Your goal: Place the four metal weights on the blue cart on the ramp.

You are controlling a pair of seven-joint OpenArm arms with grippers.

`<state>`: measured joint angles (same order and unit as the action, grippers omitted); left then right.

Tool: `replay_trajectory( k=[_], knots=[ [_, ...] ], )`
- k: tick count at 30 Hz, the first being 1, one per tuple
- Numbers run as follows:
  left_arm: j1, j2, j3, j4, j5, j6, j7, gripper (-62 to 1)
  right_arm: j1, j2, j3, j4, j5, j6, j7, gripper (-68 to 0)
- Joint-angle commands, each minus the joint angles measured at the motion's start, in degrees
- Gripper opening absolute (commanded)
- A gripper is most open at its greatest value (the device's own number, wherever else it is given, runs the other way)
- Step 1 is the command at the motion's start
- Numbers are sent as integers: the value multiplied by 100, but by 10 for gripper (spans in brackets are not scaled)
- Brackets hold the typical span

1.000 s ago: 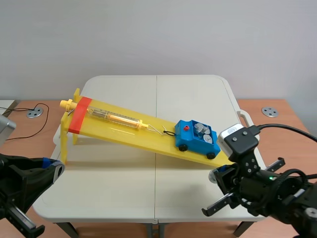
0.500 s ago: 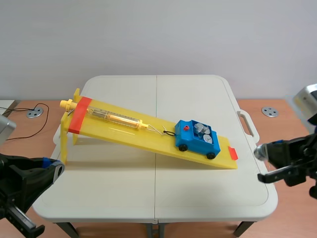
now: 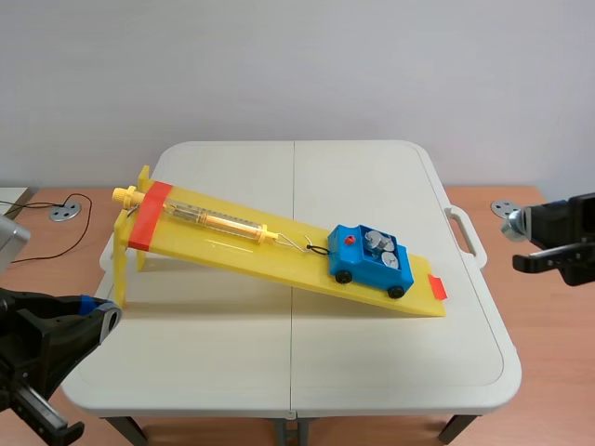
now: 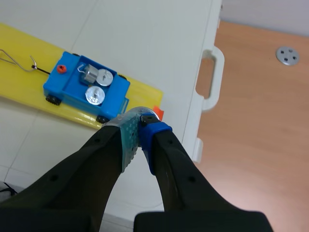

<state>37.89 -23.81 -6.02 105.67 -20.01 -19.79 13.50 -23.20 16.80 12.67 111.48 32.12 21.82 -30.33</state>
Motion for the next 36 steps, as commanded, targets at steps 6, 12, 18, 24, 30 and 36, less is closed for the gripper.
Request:
replay_trajectory(
  k=[6, 12, 18, 24, 30, 36],
  knots=[
    [-157, 31, -85, 376, -444, -144, -459, -571, 1078, -50, -734, -142, -181, 4, 798, -669],
    [-157, 31, -85, 376, -444, -144, -459, -571, 1576, -356, -1165, -623, -511, 2, 868, -669],
    [-155, 31, -85, 376, -444, -144, -459, -571, 1945, -575, -1506, -1021, -835, -129, 927, -669],
    [-155, 31, -85, 376, -444, -142, -459, -571, 2214, -717, -1731, -1462, -1036, -282, 1012, -669],
    [-155, 31, -85, 376, -444, -142, -461, -571, 2461, -852, -1834, -1794, -1290, -363, 1141, -669],
    [-155, 37, -85, 376, -444, -142, -461, -571, 2739, -1003, -1934, -2135, -1397, -428, 1211, -669]
  ],
)
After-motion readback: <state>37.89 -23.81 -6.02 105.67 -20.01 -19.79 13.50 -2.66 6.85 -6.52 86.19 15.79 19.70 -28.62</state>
